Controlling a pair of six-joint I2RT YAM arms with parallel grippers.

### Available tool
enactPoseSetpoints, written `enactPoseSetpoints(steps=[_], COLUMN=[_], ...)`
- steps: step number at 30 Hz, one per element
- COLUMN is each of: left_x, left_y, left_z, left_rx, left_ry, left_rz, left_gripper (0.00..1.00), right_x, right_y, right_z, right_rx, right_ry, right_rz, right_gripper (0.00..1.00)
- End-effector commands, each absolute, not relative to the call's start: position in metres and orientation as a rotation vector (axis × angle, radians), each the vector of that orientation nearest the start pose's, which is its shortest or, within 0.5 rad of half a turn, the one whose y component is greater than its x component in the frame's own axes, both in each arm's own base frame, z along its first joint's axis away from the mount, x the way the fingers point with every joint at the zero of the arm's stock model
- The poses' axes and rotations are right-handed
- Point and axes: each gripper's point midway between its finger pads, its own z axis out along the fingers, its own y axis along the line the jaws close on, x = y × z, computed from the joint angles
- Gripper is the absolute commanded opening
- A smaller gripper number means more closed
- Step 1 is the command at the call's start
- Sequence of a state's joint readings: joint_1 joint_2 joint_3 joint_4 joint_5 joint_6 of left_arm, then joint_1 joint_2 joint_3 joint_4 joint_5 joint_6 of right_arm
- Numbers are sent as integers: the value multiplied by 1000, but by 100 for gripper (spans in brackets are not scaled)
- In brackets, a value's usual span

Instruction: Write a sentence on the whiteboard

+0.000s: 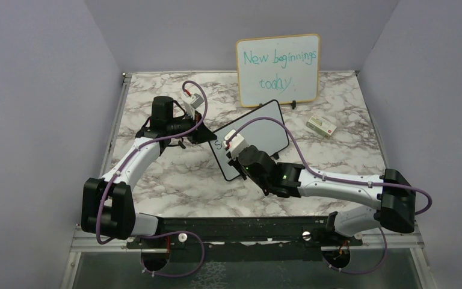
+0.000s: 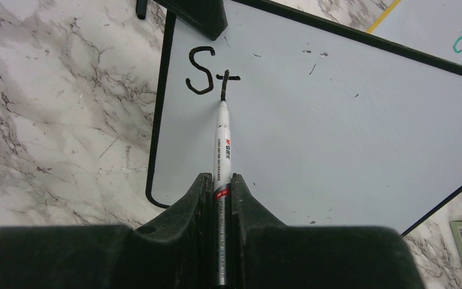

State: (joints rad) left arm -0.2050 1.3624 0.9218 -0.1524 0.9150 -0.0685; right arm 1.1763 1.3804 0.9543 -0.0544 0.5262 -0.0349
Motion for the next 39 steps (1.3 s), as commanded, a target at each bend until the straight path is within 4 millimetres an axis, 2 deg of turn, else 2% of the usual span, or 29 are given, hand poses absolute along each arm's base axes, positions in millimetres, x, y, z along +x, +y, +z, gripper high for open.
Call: enactPoseSetpoints(steps=[1,16,28,39], left_x=[294,294,295,294], left_y=[-203,-203,-203,-204], left_z=[151,150,149,149], left_rx=[657,662,661,664], left_ry=[2141,2142,2148,2149], left_rz=[-1094,-1092,-1090,-1092], left_gripper=[0,0,0,0], right_x=[238,249,244,247], right_y=[323,324,323,332], right_z=[183,201,219,214], right_rx=[-844,-756,-739,-753], right_ry=[1799,1741,1707,1703], right_rz=[157,149,206,209], right_gripper=[1,0,1,1])
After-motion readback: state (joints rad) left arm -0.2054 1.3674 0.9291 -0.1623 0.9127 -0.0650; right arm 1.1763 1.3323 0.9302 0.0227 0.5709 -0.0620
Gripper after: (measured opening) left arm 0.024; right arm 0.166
